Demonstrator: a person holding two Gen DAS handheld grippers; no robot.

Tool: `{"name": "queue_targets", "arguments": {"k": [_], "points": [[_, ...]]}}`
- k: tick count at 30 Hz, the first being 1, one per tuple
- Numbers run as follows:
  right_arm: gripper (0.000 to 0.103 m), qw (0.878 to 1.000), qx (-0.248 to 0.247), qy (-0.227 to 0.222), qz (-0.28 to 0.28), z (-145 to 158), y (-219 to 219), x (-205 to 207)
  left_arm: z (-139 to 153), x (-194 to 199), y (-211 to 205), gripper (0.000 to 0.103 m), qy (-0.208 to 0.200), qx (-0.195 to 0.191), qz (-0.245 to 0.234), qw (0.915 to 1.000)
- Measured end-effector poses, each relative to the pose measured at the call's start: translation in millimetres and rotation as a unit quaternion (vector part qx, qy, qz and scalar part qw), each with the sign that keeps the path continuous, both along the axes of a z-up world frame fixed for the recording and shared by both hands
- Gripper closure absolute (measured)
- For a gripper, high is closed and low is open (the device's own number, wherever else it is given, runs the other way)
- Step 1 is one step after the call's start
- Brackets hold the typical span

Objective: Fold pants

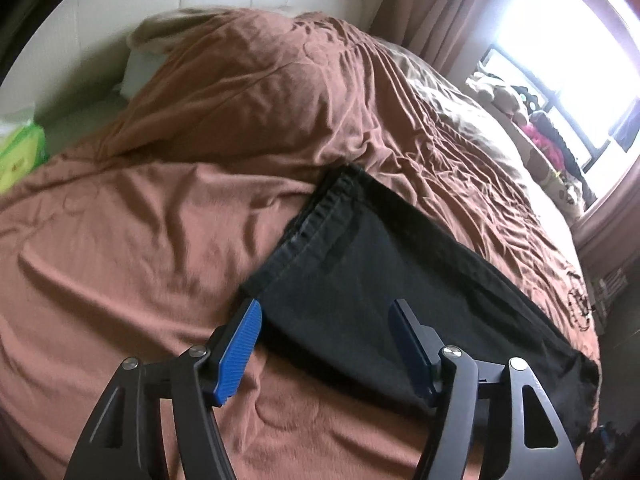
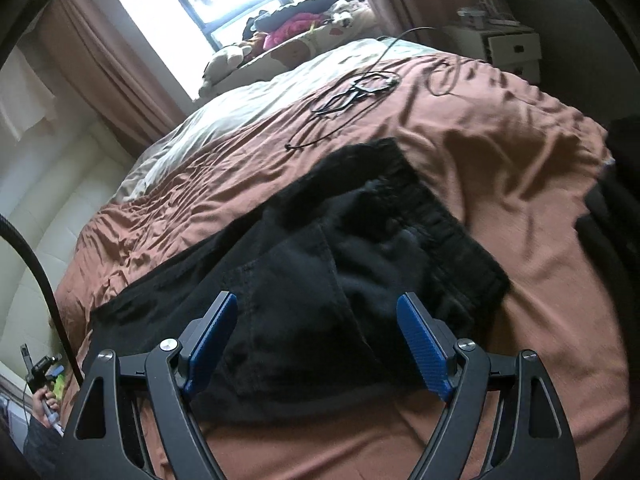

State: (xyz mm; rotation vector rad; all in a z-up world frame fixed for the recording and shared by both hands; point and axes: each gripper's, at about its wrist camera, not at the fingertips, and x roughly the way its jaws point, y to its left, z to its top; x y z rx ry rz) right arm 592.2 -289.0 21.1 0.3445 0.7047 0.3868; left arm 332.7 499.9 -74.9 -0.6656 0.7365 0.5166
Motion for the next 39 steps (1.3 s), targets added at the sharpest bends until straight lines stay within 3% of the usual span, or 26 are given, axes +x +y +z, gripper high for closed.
{"name": "queue_targets", "arguments": {"k": [12,21,25,30,37,39], "points": [[0.022,0.998,0.027,0.036,-0.047,-27.1,-62.9,-43.6,-29.2,-15.3,-13.8,0.035,-0.008,-0.042,0.007,0.9991],[0.030,0.993,0.095,0.066,-0.040,-51.6,-65.5,-19.7,-60.5,-12.2,-12.9,0.035,-0.023,-0.090,0.016,0.9956],[0.030,0.992,0.091,0.084,-0.038,-66.9,-54.0,-5.6,-73.7,-6.3,-10.5,0.035,-0.032,-0.117,0.016,0.9925],[0.030,0.989,0.097,0.105,-0.043,-79.5,-48.8,9.5,-84.8,-1.2,-7.9,0.035,-0.042,-0.131,0.023,0.9902],[0.030,0.987,0.119,0.091,-0.048,-80.3,-57.5,18.7,-96.5,9.6,-2.2,0.036,-0.051,-0.130,0.034,0.9896],[0.030,0.987,0.123,0.088,-0.049,-84.6,-58.9,19.2,-97.6,10.8,0.4,0.043,-0.062,-0.128,0.042,0.9889]]}}
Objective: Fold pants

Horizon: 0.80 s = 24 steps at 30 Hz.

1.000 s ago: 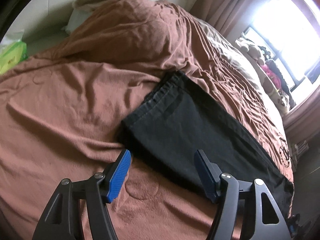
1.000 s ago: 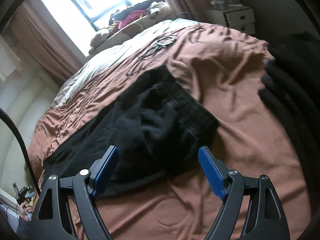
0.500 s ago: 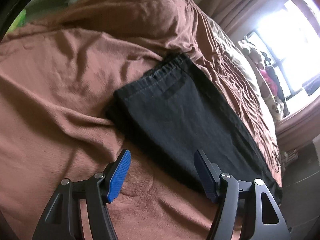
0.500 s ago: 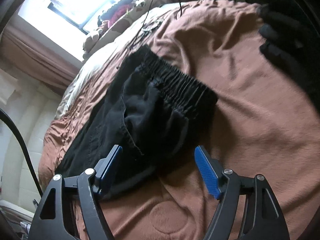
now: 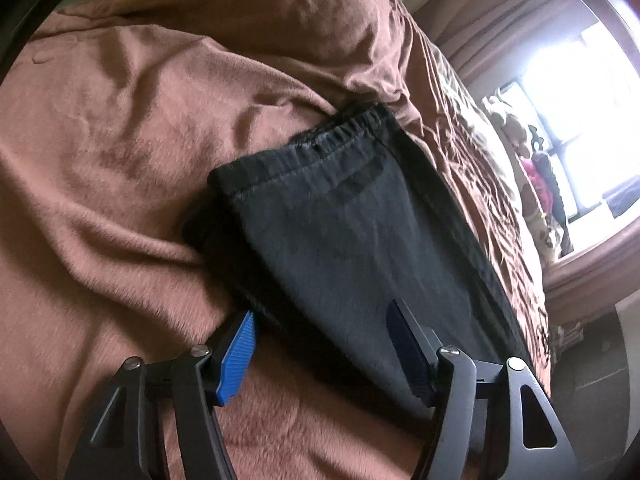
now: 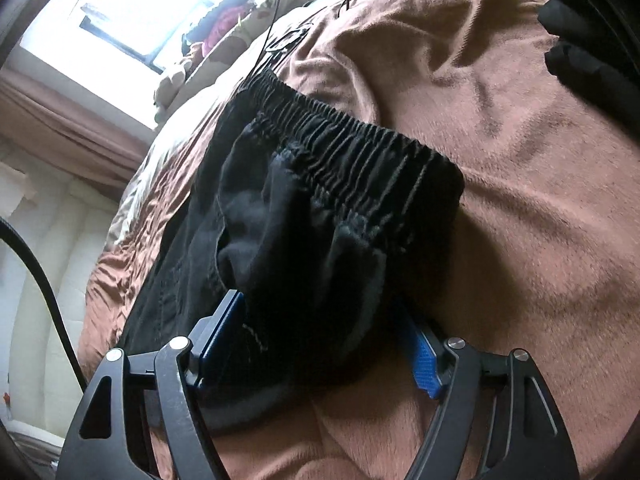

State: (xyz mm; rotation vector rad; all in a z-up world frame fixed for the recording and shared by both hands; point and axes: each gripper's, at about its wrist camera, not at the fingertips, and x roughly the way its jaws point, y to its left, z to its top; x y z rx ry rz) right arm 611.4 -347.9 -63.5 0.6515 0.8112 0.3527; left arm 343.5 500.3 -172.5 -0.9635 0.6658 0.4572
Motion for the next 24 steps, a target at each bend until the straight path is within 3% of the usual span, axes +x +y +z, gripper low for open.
{"name": "queue_targets", "arguments": {"k": [2,3,5,7,9,16,20,21,24], "points": [[0.030,1.000,0.008,-0.005,-0.005,-2.2,-0.3,-0.5,-0.8,-1.4,2.6,0.056,-0.006,0.006,0.019,0.9998],[0.035,1.000,0.011,-0.008,-0.008,-4.4,0.6,-0.7,0.6,-3.7,2.6,0.063,-0.009,0.018,0.032,0.9993],[0.043,1.000,0.006,-0.018,-0.024,-6.9,0.8,-4.0,1.5,-7.5,1.7,0.063,-0.017,0.031,0.052,0.9980],[0.049,0.999,0.004,-0.029,-0.026,-8.6,-0.8,-9.2,-3.8,-6.5,2.0,0.063,-0.023,0.013,0.045,0.9986],[0.050,0.999,0.005,-0.029,-0.019,-11.3,0.1,-13.0,-7.9,-4.6,2.4,0.063,-0.019,0.002,0.042,0.9990],[0.049,1.000,0.011,-0.017,0.008,-12.0,3.2,-4.7,-5.2,9.5,6.1,0.064,-0.007,0.019,0.045,0.9988],[0.050,0.999,0.032,-0.021,-0.004,-13.8,4.9,10.1,-5.7,15.6,13.0,0.092,0.022,0.036,0.068,0.9968],[0.052,0.999,0.030,-0.024,-0.010,-14.3,6.7,11.5,-2.8,17.3,13.4,0.095,0.025,0.043,0.067,0.9965],[0.081,0.999,0.008,-0.029,-0.019,-11.5,14.9,11.4,11.5,17.5,9.9,0.097,0.017,0.069,0.063,0.9955]]}}
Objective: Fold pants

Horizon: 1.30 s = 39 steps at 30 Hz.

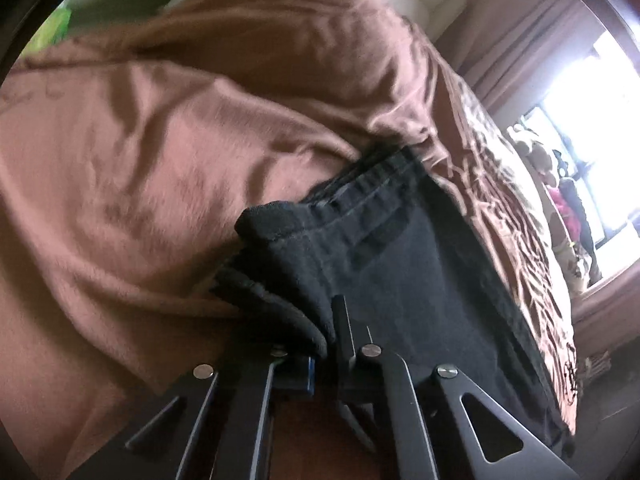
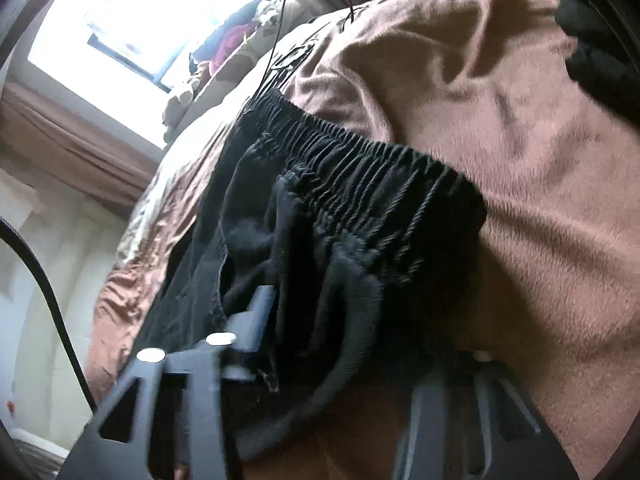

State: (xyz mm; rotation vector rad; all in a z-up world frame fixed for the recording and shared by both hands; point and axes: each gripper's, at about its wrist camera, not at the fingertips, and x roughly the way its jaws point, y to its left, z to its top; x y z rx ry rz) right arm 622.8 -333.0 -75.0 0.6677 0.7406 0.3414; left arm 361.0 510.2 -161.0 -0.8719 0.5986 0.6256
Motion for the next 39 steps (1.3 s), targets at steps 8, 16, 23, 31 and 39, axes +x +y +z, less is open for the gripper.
{"name": "queue_targets", "arguments": {"k": [8,16,23,31,39], "points": [[0.091,0.997,-0.017,-0.069,-0.002,56.2,7.3,-31.2,44.0,-9.1,-5.5,0.098,-0.028,0.016,0.003,0.9995],[0.091,0.997,-0.025,-0.079,-0.007,100.4,5.4,-70.6,82.0,-30.6,-13.9,0.099,-0.040,0.022,-0.010,0.9989],[0.091,0.998,-0.011,-0.053,-0.018,103.3,-35.9,-124.3,92.6,-73.2,-25.5,0.099,-0.033,0.005,-0.028,0.9991],[0.091,0.999,-0.017,-0.037,-0.020,120.9,-66.4,-192.6,103.6,-125.8,-42.9,0.099,-0.037,-0.011,-0.046,0.9982],[0.091,0.999,-0.011,-0.026,-0.018,126.3,-93.5,-244.5,103.4,-168.6,-53.0,0.099,-0.039,-0.024,-0.056,0.9974]]}}
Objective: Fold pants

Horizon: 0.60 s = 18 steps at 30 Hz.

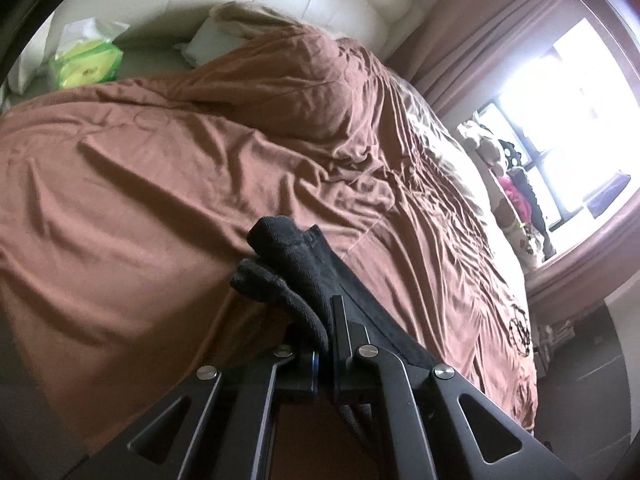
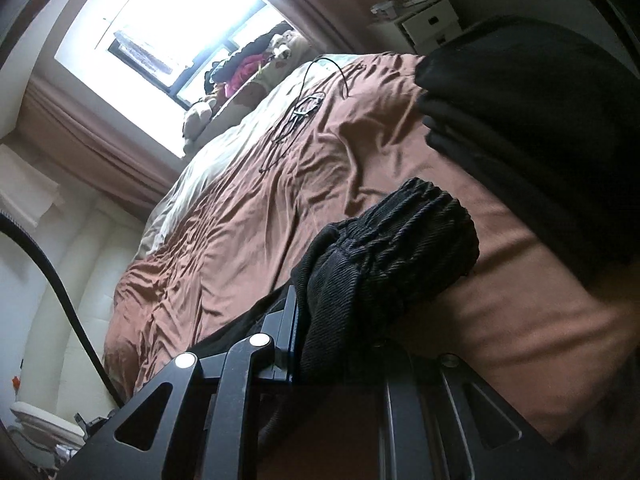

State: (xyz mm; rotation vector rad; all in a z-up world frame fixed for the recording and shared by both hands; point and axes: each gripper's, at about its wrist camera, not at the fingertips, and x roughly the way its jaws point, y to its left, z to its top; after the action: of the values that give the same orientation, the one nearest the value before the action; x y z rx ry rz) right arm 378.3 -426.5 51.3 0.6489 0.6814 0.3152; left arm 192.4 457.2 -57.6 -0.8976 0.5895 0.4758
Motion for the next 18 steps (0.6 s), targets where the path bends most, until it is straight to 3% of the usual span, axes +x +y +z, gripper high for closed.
{"name": "queue_targets", "arguments": {"k": [12,18], "points": [[0.091,1.000,-0.011,0.012,0.011,2.5,-17.9,-38.9,-21.4,-38.6,-0.4,0.099,0.009,-0.020,-0.002,0.9997],[0.090,0.999,-0.020,0.048,0.017,-39.9,-25.4,-42.3,-73.1,-47.6,1.4,0.098,0.050,-0.044,-0.003,0.9978]]}}
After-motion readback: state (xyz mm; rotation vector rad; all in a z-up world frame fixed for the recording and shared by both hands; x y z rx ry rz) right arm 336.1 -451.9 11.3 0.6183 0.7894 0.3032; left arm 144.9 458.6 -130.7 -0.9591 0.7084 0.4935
